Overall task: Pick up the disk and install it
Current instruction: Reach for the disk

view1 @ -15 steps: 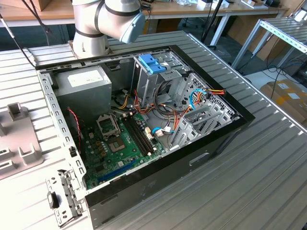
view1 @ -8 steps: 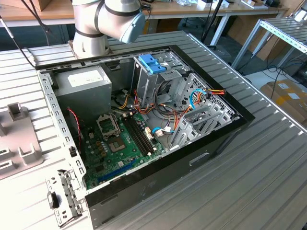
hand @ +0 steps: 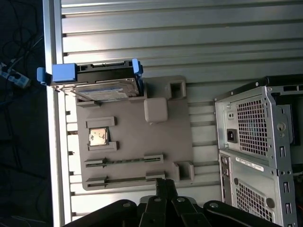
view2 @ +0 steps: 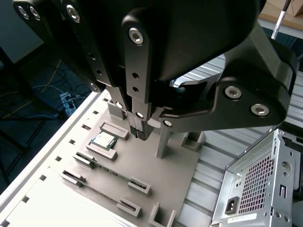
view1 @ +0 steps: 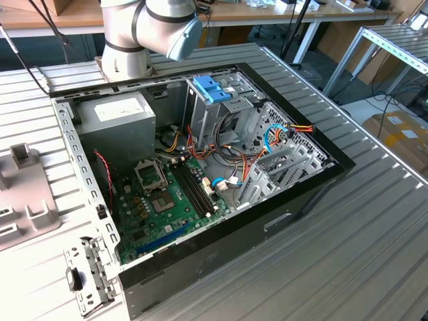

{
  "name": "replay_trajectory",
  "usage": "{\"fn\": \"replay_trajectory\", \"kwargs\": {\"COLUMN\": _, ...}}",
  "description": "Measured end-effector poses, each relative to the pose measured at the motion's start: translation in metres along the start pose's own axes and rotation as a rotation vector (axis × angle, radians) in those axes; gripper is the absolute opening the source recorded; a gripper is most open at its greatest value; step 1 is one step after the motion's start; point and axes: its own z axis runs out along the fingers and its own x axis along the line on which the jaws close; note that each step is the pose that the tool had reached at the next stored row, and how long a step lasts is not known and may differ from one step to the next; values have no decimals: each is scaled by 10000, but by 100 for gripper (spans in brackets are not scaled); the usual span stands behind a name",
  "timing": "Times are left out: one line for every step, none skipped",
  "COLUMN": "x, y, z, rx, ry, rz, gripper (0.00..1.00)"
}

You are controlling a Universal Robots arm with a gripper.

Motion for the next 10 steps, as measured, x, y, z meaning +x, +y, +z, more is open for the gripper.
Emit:
{"fn": "replay_trajectory", "kwargs": {"x": 5, "y": 0, "z": 0, "rx": 0, "ry": 1, "rz": 0, "gripper": 11}}
{"fn": "replay_trajectory", "kwargs": {"x": 13, "y": -1, "z": 0, "rx": 0, "ry": 0, "rz": 0, "gripper": 11}}
{"fn": "replay_trajectory", "kwargs": {"x": 17, "y": -1, "z": 0, "rx": 0, "ry": 1, "rz": 0, "gripper": 11}}
{"fn": "replay_trajectory", "kwargs": {"x": 23, "y": -2, "z": 0, "rx": 0, "ry": 1, "rz": 0, "gripper": 11}}
{"fn": "replay_trajectory", "kwargs": {"x": 30, "y": -2, "z": -1, "rx": 1, "ry": 1, "rz": 0, "gripper": 11}}
{"fn": "replay_trajectory", "kwargs": {"x": 37, "y": -3, "z": 0, "rx": 0, "ry": 1, "rz": 0, "gripper": 11}}
{"fn": "replay_trajectory", "kwargs": {"x": 43, "y": -3, "z": -1, "rx": 0, "ry": 0, "rz": 0, "gripper": 11}}
{"fn": "replay_trajectory", "kwargs": {"x": 49, "y": -4, "z": 0, "rx": 0, "ry": 0, "rz": -1, "gripper": 11}}
{"fn": "replay_trajectory", "kwargs": {"x": 54, "y": -4, "z": -1, "rx": 0, "ry": 1, "rz": 0, "gripper": 11}}
{"fn": "replay_trajectory", "kwargs": {"x": 61, "y": -5, "z": -1, "rx": 1, "ry": 1, "rz": 0, "gripper": 11}}
